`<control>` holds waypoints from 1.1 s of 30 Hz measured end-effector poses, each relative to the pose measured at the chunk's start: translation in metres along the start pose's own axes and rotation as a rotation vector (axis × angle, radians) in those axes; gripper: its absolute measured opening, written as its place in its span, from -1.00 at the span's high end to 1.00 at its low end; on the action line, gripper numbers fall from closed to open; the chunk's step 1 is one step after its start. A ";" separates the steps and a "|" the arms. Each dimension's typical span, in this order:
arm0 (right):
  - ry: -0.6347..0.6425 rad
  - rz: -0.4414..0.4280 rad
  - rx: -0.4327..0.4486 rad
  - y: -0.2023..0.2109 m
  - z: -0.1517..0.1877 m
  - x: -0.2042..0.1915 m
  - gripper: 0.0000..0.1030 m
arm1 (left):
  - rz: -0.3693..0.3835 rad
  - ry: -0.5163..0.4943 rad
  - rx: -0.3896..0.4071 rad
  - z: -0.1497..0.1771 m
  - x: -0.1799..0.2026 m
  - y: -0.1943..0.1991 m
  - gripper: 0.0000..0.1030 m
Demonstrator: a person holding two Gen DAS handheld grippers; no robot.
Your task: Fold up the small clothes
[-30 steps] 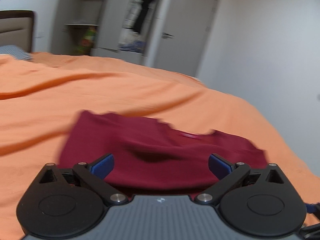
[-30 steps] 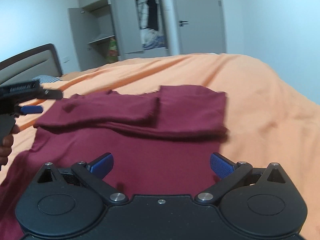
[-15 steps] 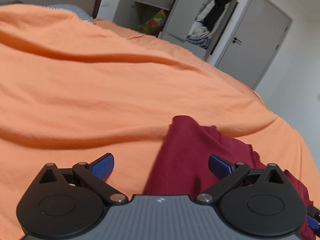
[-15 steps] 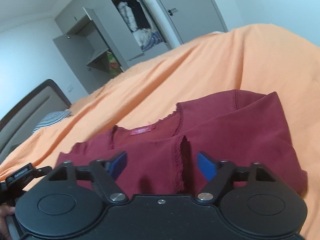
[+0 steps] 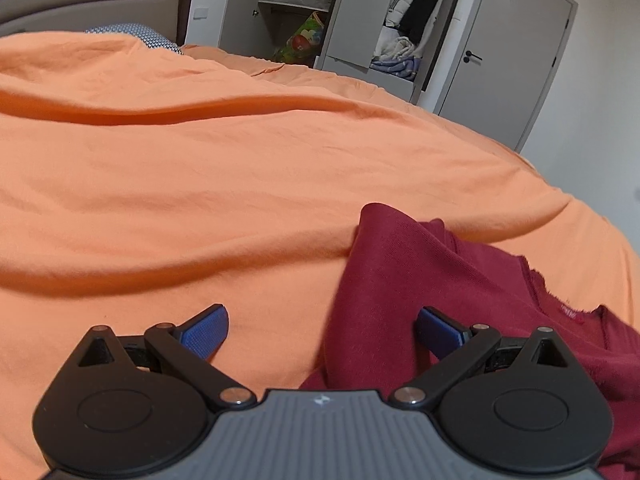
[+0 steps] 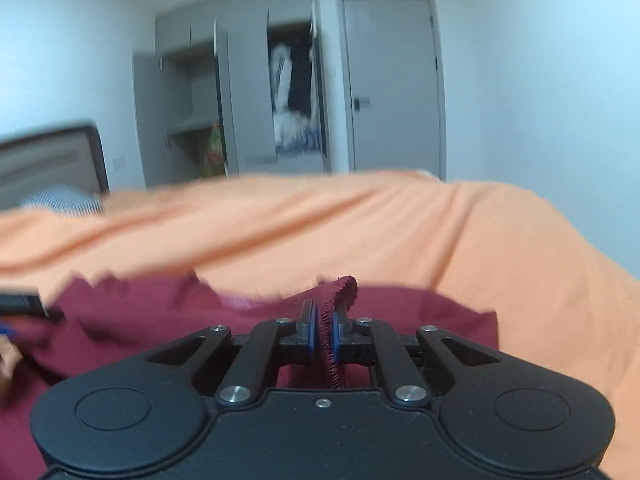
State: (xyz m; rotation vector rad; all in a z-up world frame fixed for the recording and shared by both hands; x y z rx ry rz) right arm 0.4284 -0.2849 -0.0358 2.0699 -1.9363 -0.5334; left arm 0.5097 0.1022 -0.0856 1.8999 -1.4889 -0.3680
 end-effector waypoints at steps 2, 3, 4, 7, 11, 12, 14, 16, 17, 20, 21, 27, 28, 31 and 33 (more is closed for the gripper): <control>-0.002 0.013 -0.079 -0.011 0.012 0.005 0.82 | -0.010 -0.019 0.001 0.000 0.002 0.002 -0.99; 0.002 0.025 -0.115 -0.016 0.017 0.007 0.79 | -0.015 -0.025 0.004 0.000 0.003 0.004 -0.99; 0.001 0.037 -0.135 -0.018 0.022 0.009 0.74 | -0.019 -0.028 0.010 -0.001 0.003 0.007 -0.99; -0.009 0.083 -0.126 -0.015 0.024 0.013 0.12 | -0.011 -0.042 0.061 -0.007 0.008 0.018 -0.99; 0.061 0.094 -0.070 -0.009 0.016 -0.002 -0.52 | 0.036 -0.108 0.115 -0.008 0.027 0.026 -0.99; 0.089 0.093 -0.064 -0.010 0.016 -0.008 -0.63 | 0.037 -0.127 0.116 -0.008 0.032 0.024 -0.99; 0.149 0.075 -0.059 -0.014 0.016 -0.020 -0.78 | 0.021 -0.144 0.123 -0.006 0.039 0.018 -0.99; 0.190 0.083 -0.065 -0.021 0.019 -0.025 -0.86 | -0.023 -0.135 0.121 -0.006 0.039 0.008 -0.99; 0.203 0.101 -0.078 -0.025 0.021 -0.025 -0.86 | -0.061 -0.116 0.104 -0.006 0.036 0.003 -0.99; 0.180 0.170 -0.100 -0.032 0.027 -0.013 -0.93 | -0.124 -0.040 0.065 -0.004 0.019 -0.012 -1.00; 0.162 0.196 -0.106 -0.034 0.029 -0.008 -0.97 | -0.134 -0.026 0.058 -0.002 0.014 -0.016 -1.00; 0.081 0.249 -0.133 -0.034 0.033 0.016 -0.98 | -0.129 -0.021 0.054 0.000 0.009 -0.015 -1.00; 0.083 0.246 -0.133 -0.030 0.032 0.017 -0.99 | -0.126 -0.026 0.054 0.000 0.009 -0.012 -0.99; 0.102 0.216 -0.144 -0.017 0.035 0.018 -0.99 | -0.117 -0.032 0.053 0.003 0.007 0.000 -0.99; 0.111 0.198 -0.153 -0.008 0.039 0.018 -0.99 | -0.103 -0.031 0.048 0.008 0.005 0.011 -0.99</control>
Point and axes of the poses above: each gripper's, at about its wrist camera, not at the fingertips, and y roughly against the way its jaws point, x to its right, z to its underside, the point moved 3 cm from there along -y, roughly the way its jaws point, and after that the axes turned 3 degrees about -y, right-handed, at the moved point
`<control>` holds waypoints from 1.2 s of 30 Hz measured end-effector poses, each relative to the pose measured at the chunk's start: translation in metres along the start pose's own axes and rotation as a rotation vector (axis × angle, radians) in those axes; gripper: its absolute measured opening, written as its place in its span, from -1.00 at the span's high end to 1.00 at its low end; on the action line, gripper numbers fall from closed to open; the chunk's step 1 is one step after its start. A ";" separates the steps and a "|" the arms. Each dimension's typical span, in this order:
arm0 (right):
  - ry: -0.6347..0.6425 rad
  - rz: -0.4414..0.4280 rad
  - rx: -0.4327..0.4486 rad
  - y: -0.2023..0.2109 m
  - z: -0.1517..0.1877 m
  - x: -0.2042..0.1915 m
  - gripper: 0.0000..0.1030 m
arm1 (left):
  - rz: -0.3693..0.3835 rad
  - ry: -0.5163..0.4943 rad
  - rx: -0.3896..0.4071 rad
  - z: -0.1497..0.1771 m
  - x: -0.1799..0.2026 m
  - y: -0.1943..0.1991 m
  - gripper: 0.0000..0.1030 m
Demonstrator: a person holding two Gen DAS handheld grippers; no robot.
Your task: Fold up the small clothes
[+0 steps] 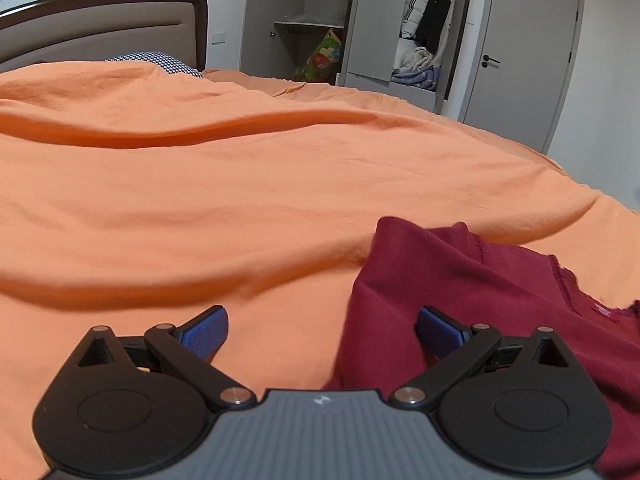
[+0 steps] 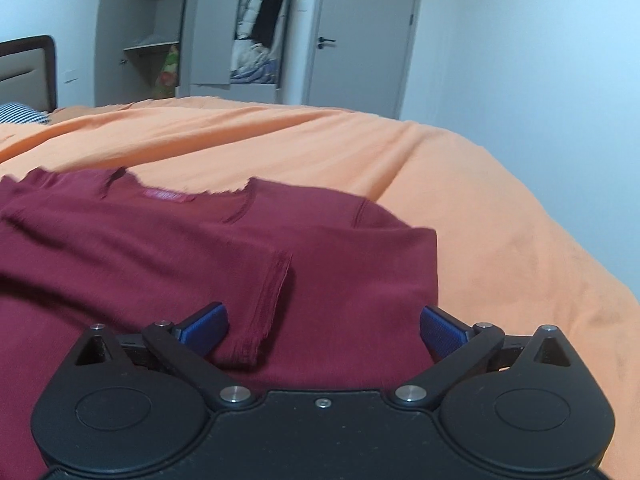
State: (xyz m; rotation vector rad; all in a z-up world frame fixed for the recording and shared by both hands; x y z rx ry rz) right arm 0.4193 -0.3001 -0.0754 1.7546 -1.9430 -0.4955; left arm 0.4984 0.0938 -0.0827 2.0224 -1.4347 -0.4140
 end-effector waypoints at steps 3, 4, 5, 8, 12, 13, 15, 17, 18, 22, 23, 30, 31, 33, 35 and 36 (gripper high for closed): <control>0.008 -0.012 0.003 0.019 0.010 0.003 -0.99 | 0.027 -0.007 -0.010 0.011 -0.005 0.020 -0.99; 0.010 -0.014 0.001 0.025 0.013 0.005 -0.99 | 0.032 -0.012 -0.013 0.016 -0.007 0.027 -0.99; 0.015 -0.015 -0.007 0.031 0.018 0.006 -0.99 | 0.034 -0.017 -0.016 0.021 -0.008 0.034 -0.99; 0.048 -0.014 -0.031 0.049 0.036 0.007 -0.99 | 0.050 -0.030 -0.023 0.037 -0.010 0.056 -0.99; 0.053 -0.045 -0.025 0.082 0.057 0.015 -0.99 | 0.068 -0.074 -0.046 0.055 -0.013 0.083 -0.99; 0.054 -0.052 -0.025 0.091 0.062 0.018 -0.99 | 0.072 -0.093 -0.052 0.060 -0.013 0.089 -0.99; 0.059 -0.057 -0.024 0.107 0.072 0.021 -0.99 | 0.080 -0.132 -0.051 0.073 -0.014 0.103 -0.99; 0.066 -0.057 -0.020 0.124 0.083 0.025 -0.99 | 0.078 -0.165 -0.055 0.083 -0.016 0.115 -0.99; 0.070 -0.058 -0.019 0.131 0.088 0.027 -0.99 | 0.079 -0.179 -0.053 0.088 -0.017 0.121 -0.99; 0.083 -0.078 -0.006 0.162 0.112 0.034 -0.99 | 0.090 -0.228 -0.046 0.107 -0.028 0.144 -0.99; 0.084 -0.093 0.001 0.171 0.119 0.036 -0.99 | 0.097 -0.248 -0.040 0.113 -0.030 0.149 -0.99; 0.112 -0.146 0.043 0.223 0.153 0.036 -0.99 | 0.117 -0.362 0.023 0.143 -0.046 0.196 -0.99; 0.115 -0.154 0.055 0.230 0.156 0.036 -0.99 | 0.123 -0.360 0.022 0.146 -0.049 0.201 -0.99; 0.130 -0.178 0.091 0.245 0.163 0.034 -0.99 | 0.133 -0.352 0.021 0.151 -0.053 0.211 -0.99; 0.152 -0.209 0.121 0.261 0.168 0.031 -0.99 | 0.141 -0.354 0.020 0.155 -0.057 0.221 -0.99; 0.168 -0.232 0.138 0.269 0.171 0.029 -0.99 | 0.148 -0.358 0.023 0.158 -0.058 0.226 -0.99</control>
Point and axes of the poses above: each gripper's, at about its wrist camera, not at the fingertips, and y roughly against the way its jaws point, x to its right, z to its underside, the point moved 3 cm from there along -y, roughly the way its jaws point, and after that the axes turned 3 degrees about -y, right-handed, at the moved point
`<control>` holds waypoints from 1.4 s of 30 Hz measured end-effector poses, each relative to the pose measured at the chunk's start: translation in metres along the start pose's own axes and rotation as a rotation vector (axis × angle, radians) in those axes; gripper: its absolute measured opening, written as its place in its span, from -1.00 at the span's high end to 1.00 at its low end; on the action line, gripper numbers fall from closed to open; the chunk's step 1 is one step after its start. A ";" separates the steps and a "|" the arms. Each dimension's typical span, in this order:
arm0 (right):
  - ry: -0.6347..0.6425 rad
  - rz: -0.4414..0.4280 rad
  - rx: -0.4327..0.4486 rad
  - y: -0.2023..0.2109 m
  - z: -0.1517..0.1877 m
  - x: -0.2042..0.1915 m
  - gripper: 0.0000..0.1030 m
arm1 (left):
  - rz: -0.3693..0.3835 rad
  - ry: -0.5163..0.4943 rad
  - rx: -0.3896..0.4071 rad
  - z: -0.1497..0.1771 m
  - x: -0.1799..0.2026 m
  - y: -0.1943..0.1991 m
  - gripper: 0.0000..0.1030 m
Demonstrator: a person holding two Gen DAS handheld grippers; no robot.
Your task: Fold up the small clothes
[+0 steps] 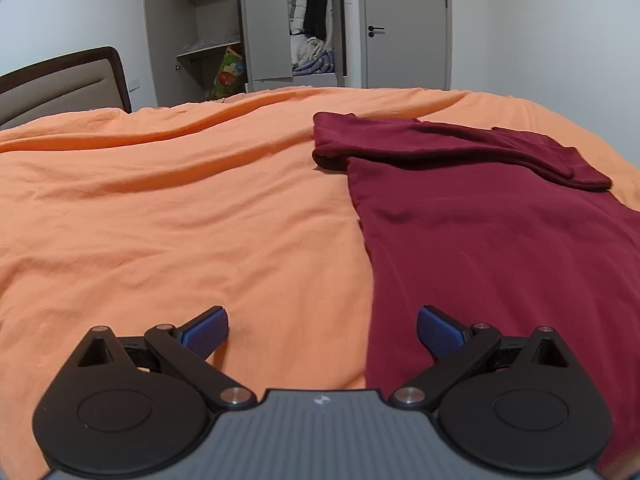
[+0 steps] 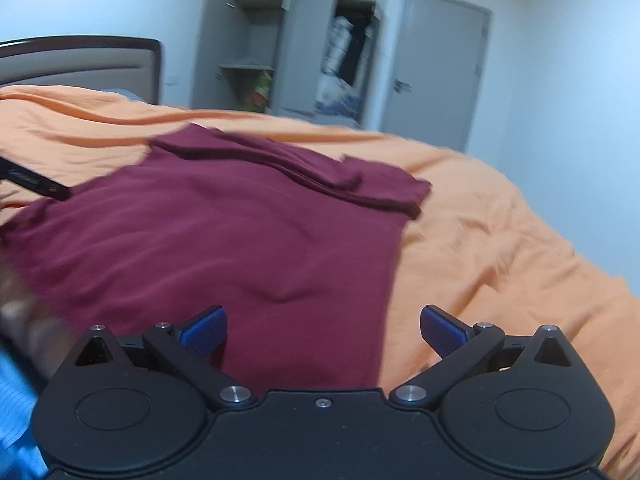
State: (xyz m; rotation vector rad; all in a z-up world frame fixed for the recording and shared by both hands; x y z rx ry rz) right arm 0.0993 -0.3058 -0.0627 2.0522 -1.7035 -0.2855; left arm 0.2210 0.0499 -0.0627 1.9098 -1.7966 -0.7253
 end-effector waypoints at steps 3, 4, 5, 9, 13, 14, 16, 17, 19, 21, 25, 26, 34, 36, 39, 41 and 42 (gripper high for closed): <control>0.070 -0.089 0.049 0.022 0.002 -0.014 -0.99 | 0.027 -0.019 0.047 0.005 0.006 0.025 -0.99; 0.102 -0.116 0.059 0.027 0.003 -0.021 -0.99 | 0.048 -0.028 0.072 0.006 0.009 0.035 -0.99; 0.141 -0.134 0.063 0.030 0.005 -0.028 -0.99 | 0.072 -0.043 0.100 0.007 0.013 0.044 -0.99; 0.307 -0.133 0.035 0.031 0.017 -0.052 -0.99 | 0.135 -0.110 0.168 0.009 0.037 0.068 -0.99; 0.385 -0.115 0.032 0.028 0.025 -0.066 -0.95 | 0.211 -0.186 0.160 0.016 0.061 0.069 -0.99; 0.402 -0.110 0.034 0.028 0.026 -0.069 -0.93 | 0.222 -0.199 0.152 0.018 0.065 0.068 -0.99; 0.432 -0.086 0.052 0.026 0.029 -0.074 -0.87 | 0.252 -0.219 0.131 0.022 0.072 0.065 -0.99; 0.443 -0.070 0.060 0.025 0.030 -0.077 -0.86 | 0.266 -0.226 0.125 0.024 0.075 0.063 -0.99; 0.456 -0.047 0.064 0.023 0.032 -0.080 -0.73 | 0.288 -0.238 0.123 0.027 0.079 0.063 -0.99; 0.461 -0.033 0.071 0.021 0.034 -0.083 -0.53 | 0.312 -0.245 0.123 0.028 0.080 0.064 -0.99; 0.456 -0.083 0.099 0.024 0.029 -0.087 0.16 | 0.349 -0.261 0.137 0.031 0.082 0.070 -0.99; 0.459 -0.099 0.109 0.026 0.026 -0.088 0.25 | 0.354 -0.266 0.143 0.031 0.083 0.072 -0.99; 0.300 -0.187 0.131 0.031 -0.011 -0.078 0.70 | 0.365 -0.328 0.193 0.035 0.088 0.086 -0.99; 0.248 -0.201 0.148 0.030 -0.025 -0.071 0.70 | 0.359 -0.354 0.199 0.036 0.091 0.086 -0.99; 0.197 -0.221 0.168 0.028 -0.041 -0.066 0.69 | 0.308 -0.405 0.199 0.039 0.098 0.081 -0.99; 0.180 -0.228 0.180 0.026 -0.047 -0.062 0.70 | 0.258 -0.442 0.198 0.040 0.104 0.076 -0.99; 0.179 -0.228 0.184 0.026 -0.049 -0.061 0.70 | 0.239 -0.453 0.197 0.040 0.105 0.074 -0.99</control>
Point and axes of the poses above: each gripper's, at about its wrist camera, not at the fingertips, and y roughly against the way its jaws point, x to its right, z to its underside, the point moved 3 cm from there along -y, roughly the way its jaws point, and after that the axes turned 3 degrees about -y, right-handed, at the moved point
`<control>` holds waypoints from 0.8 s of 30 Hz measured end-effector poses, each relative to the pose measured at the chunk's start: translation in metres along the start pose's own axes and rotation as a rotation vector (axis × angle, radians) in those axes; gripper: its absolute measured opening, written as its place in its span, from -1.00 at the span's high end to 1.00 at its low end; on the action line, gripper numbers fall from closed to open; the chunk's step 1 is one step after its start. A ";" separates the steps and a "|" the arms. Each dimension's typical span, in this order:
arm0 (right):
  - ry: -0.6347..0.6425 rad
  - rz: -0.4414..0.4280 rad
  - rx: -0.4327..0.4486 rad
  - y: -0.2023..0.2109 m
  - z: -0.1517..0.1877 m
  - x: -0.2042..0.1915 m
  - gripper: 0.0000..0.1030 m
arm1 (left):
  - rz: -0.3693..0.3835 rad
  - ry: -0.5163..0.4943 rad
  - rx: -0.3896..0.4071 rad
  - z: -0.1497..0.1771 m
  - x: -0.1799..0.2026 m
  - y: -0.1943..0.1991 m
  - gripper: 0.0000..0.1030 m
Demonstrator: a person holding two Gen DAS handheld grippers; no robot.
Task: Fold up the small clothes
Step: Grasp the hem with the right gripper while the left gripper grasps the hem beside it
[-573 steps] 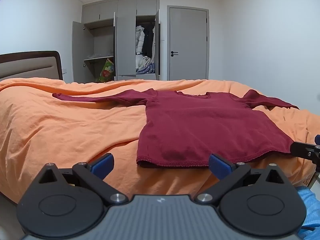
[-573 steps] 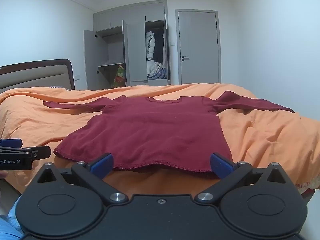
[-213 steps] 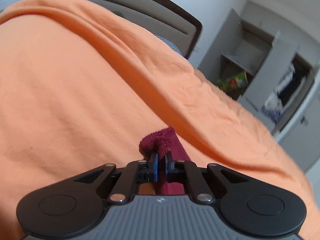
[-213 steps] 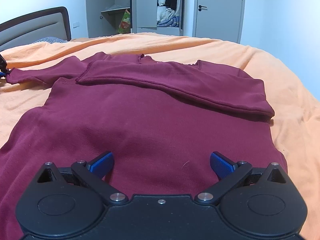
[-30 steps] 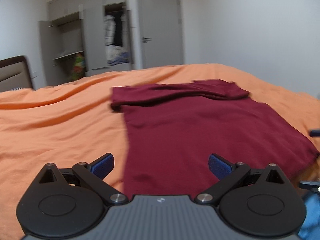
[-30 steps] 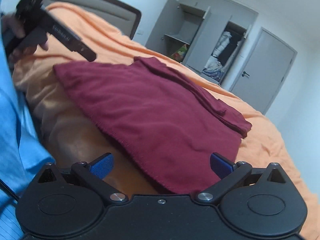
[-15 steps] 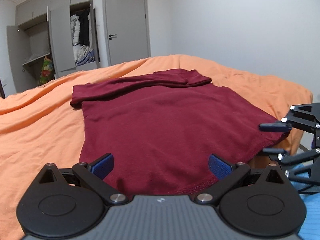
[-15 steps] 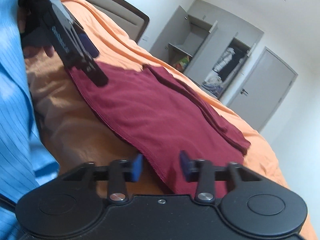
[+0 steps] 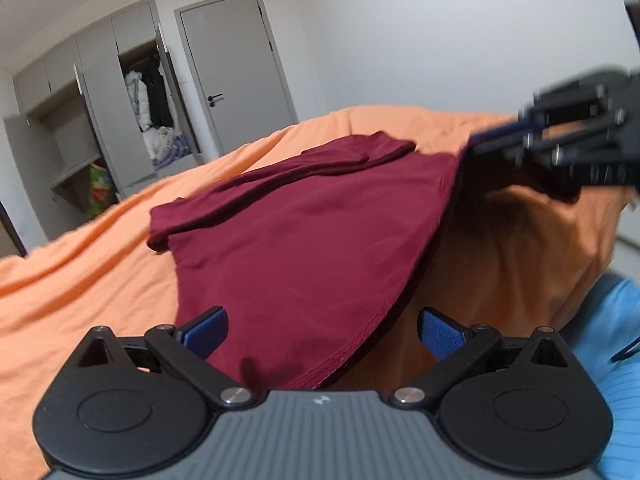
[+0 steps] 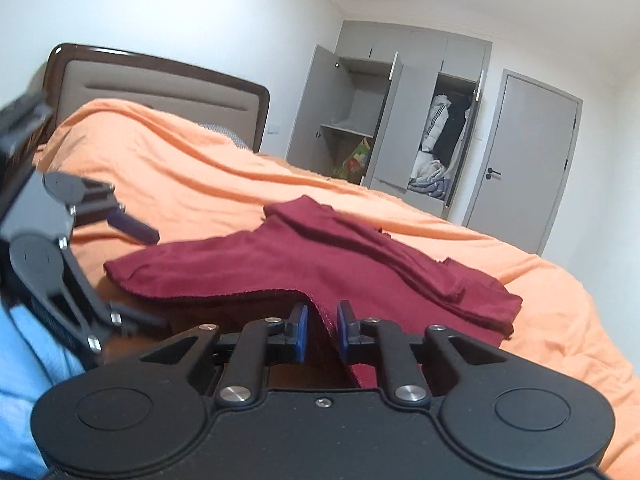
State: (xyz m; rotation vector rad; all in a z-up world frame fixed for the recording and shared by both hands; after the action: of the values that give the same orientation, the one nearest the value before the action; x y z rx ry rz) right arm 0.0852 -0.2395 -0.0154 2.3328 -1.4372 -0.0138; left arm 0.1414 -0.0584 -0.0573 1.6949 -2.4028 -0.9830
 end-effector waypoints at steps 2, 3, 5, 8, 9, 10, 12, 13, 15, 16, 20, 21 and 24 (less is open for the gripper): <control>0.003 0.002 0.005 0.001 -0.001 0.000 0.69 | -0.031 -0.016 -0.019 0.000 0.000 -0.006 -0.99; 0.001 -0.001 0.005 0.000 -0.002 0.001 0.70 | -0.041 -0.022 -0.027 0.001 -0.001 -0.008 -0.99; -0.001 -0.002 -0.001 0.001 -0.001 0.002 0.72 | -0.057 -0.036 -0.034 0.003 -0.004 -0.009 -0.99; 0.005 -0.003 -0.025 0.001 0.006 0.000 0.77 | -0.085 -0.073 -0.034 0.008 -0.010 -0.007 -0.94; 0.005 -0.003 -0.034 0.001 0.008 -0.002 0.77 | -0.103 -0.087 -0.039 0.010 -0.013 -0.007 -0.93; 0.005 -0.002 -0.044 0.002 0.011 -0.002 0.77 | -0.125 -0.098 -0.046 0.013 -0.017 -0.008 -0.90; 0.008 0.007 -0.069 0.003 0.018 -0.003 0.77 | -0.166 -0.113 -0.063 0.018 -0.024 -0.008 -0.83; 0.007 0.012 -0.083 0.003 0.022 -0.004 0.77 | -0.180 -0.112 -0.068 0.019 -0.028 -0.008 -0.80; 0.001 0.023 -0.113 0.004 0.030 -0.004 0.75 | -0.200 -0.096 -0.070 0.022 -0.038 -0.006 -0.77; 0.001 0.029 -0.125 0.004 0.034 -0.005 0.66 | -0.205 -0.089 -0.074 0.023 -0.042 -0.004 -0.70; 0.052 0.082 -0.178 0.006 0.051 -0.006 0.31 | -0.208 -0.099 -0.078 0.026 -0.054 -0.001 -0.49; 0.066 0.087 -0.191 0.006 0.055 -0.006 0.29 | -0.207 -0.109 -0.071 0.027 -0.055 0.000 -0.47; 0.108 0.101 -0.211 0.007 0.064 -0.007 0.20 | -0.201 -0.163 -0.060 0.030 -0.054 0.000 -0.37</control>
State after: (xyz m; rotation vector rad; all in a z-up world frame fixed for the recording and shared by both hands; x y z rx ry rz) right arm 0.0615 -0.2570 -0.0735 2.0589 -1.4247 -0.0108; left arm 0.1516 0.0018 -0.0638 1.9356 -2.3022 -1.2527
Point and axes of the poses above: each gripper's, at about its wrist camera, not at the fingertips, and y roughly against the way its jaws point, x to its right, z to its underside, the point moved 3 cm from there along -y, roughly the way its jaws point, and after that the axes turned 3 degrees about -y, right-handed, at the moved point
